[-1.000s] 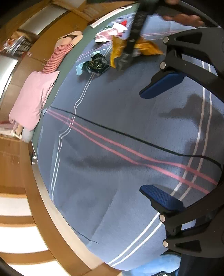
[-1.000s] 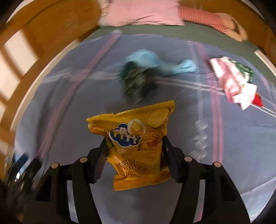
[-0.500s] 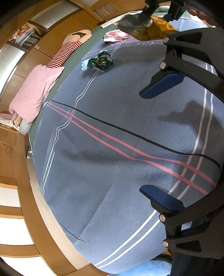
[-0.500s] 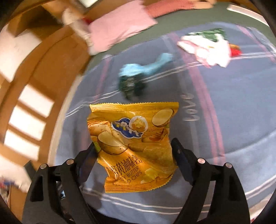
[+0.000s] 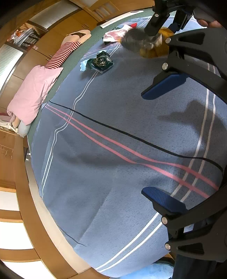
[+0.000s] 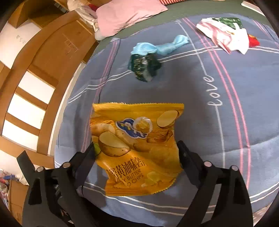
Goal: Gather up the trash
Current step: 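Bring the chip bag to the left tool and close the left tool on it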
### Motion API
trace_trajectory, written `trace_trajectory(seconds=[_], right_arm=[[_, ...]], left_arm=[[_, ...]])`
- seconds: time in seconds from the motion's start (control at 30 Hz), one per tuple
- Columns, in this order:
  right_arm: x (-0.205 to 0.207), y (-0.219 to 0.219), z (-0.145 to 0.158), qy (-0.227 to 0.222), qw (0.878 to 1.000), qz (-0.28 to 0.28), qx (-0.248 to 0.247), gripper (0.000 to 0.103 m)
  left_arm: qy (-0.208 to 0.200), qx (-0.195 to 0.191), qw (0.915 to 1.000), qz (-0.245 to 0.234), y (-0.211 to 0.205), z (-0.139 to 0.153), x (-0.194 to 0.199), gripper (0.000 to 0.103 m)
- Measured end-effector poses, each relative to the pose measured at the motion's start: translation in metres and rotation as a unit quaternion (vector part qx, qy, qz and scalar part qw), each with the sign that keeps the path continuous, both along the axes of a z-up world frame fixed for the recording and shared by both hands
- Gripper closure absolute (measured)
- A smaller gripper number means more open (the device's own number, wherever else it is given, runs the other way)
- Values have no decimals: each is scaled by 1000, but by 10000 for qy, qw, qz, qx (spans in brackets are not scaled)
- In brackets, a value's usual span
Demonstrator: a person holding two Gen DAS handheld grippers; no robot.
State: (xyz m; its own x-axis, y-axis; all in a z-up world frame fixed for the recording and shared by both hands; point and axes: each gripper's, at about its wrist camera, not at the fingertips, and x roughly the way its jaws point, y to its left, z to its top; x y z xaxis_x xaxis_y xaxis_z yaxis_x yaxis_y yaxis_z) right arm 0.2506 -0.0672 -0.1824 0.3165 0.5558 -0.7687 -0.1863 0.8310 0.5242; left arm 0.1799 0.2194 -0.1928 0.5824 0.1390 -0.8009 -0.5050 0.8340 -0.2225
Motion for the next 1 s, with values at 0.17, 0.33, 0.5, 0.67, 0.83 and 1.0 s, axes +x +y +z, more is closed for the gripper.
trace_trajectory(seconds=[0.17, 0.33, 0.5, 0.67, 0.83, 1.0], right_arm=[[-2, 8, 5, -119, 9999, 8, -3, 5], [-3, 2, 10, -217, 9996, -166, 97, 5], [-1, -19, 10, -146, 9970, -609, 453, 5], [4, -25, -7, 278, 9941, -750, 728, 5], [6, -9, -17, 718, 9823, -460, 1667, 5], [8, -2, -8, 713, 9804, -332, 1807, 5]], left_arm=[[1, -21, 10000, 1, 0, 0, 0, 4], [-24, -66, 10000, 29, 2, 0, -2, 4], [-52, -101, 9999, 59, 3, 0, -4, 4], [-75, -133, 9999, 77, 4, 1, -4, 4], [-159, -76, 9997, 152, 6, 4, -7, 4], [-469, -390, 9969, 501, 20, 8, -19, 4]])
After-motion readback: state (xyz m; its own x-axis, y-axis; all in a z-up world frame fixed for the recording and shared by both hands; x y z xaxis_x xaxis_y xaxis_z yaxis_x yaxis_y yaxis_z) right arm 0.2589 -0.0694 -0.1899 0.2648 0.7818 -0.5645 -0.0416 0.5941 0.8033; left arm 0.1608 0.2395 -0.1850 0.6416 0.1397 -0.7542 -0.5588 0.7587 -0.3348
